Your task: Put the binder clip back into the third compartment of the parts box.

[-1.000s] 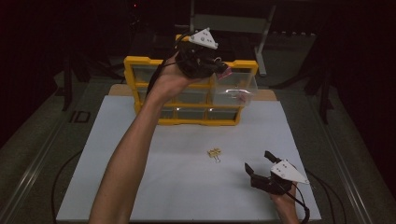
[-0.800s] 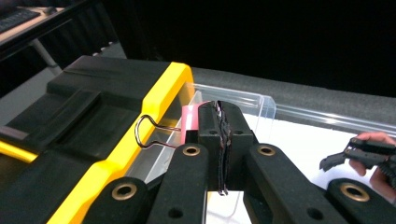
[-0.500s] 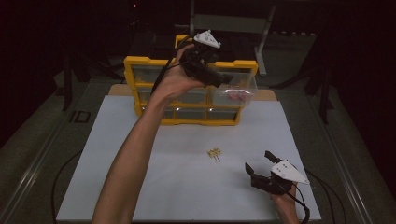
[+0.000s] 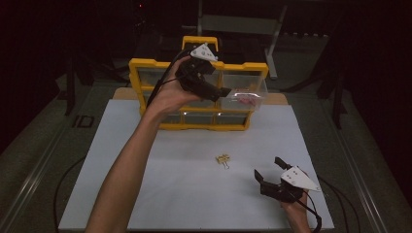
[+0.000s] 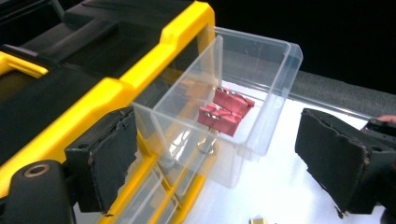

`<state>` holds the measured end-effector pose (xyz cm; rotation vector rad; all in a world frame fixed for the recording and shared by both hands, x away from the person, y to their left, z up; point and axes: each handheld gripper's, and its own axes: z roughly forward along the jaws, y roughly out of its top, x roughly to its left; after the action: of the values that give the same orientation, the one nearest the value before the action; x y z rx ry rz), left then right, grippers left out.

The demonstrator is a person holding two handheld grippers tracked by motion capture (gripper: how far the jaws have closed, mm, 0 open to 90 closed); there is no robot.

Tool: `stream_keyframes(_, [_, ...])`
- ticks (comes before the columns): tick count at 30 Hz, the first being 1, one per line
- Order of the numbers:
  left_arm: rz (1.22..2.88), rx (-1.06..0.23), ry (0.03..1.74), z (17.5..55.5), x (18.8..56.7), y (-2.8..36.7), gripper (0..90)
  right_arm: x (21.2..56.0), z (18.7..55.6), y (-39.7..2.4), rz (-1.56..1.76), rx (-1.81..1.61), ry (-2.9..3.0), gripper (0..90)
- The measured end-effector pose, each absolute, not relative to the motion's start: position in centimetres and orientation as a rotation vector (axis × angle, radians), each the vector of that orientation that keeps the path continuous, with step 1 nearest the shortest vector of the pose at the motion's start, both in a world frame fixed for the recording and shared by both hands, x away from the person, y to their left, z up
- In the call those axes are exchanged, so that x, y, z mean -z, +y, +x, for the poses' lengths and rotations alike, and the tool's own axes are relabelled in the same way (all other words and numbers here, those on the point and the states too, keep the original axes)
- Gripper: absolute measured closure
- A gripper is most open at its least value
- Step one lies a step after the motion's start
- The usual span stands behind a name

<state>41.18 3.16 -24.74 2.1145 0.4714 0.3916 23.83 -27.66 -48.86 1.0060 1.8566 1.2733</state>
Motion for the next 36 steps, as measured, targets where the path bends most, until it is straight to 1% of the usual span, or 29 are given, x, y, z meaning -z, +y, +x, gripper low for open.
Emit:
stream_keyframes(23, [2.137,-0.399,0.450,38.7,28.6,3.8,14.1,48.9,23.8,-27.5,1.004,-1.272,1.860,13.1])
stream_keyframes(36, [2.192,-0.361,0.423,38.0,31.0,3.2,14.2,48.9,23.8,-27.5,1.007,-1.272,1.861,13.1])
